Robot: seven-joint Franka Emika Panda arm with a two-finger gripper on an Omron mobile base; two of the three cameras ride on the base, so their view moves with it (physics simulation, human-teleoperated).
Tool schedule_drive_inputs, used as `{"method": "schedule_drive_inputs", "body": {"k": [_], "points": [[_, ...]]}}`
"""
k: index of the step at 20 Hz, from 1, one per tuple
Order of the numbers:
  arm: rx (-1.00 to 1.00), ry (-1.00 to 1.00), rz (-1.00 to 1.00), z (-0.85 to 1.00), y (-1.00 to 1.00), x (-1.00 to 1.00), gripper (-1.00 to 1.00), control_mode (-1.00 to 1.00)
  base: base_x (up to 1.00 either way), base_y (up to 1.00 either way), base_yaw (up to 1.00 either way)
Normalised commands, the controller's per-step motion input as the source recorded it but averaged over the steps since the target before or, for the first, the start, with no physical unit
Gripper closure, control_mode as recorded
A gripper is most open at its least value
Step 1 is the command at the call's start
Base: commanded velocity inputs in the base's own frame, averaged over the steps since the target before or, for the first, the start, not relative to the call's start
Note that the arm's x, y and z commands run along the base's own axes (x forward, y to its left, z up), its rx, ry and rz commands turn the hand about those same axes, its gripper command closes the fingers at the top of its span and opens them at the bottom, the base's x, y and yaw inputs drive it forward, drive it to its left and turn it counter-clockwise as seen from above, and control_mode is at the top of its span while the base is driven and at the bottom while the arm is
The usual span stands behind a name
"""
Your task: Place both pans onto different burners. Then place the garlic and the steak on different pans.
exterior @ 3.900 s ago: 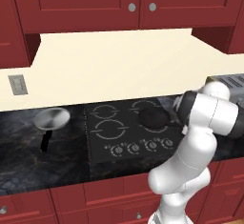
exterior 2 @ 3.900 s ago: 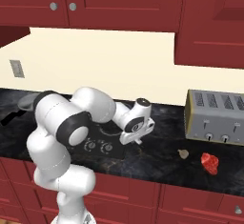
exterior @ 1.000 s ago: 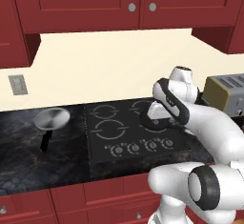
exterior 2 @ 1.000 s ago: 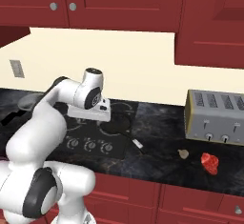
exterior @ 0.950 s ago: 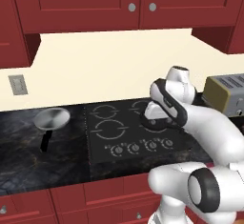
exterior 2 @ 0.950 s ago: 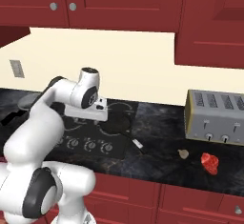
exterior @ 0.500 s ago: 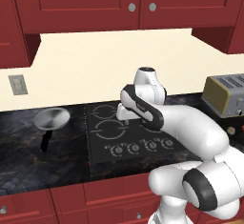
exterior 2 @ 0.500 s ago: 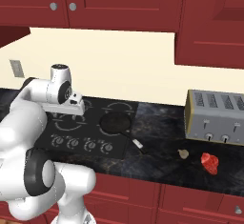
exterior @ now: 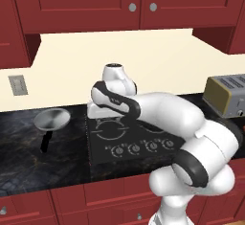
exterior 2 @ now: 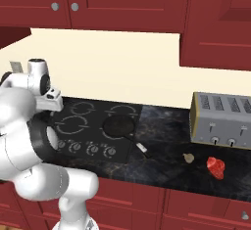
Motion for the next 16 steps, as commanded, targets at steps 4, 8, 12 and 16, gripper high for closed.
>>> {"method": "schedule_drive_inputs", "body": {"k": [4,8,12,16], "points": [[0.0,0.12,0.0,0.0,0.96,0.26,-1.0,-1.0,0.0,0.0,0.0],[0.0,0.13,0.0,-0.03,0.99,0.18,-1.0,-1.0,0.0,0.0,0.0],[-0.05,0.05,0.0,-0.26,0.86,0.24,-1.0,-1.0,0.0,0.0,0.0],[-0.08,-0.02,0.0,-0.3,0.67,0.21,-1.0,-1.0,0.0,0.0,0.0]]}}
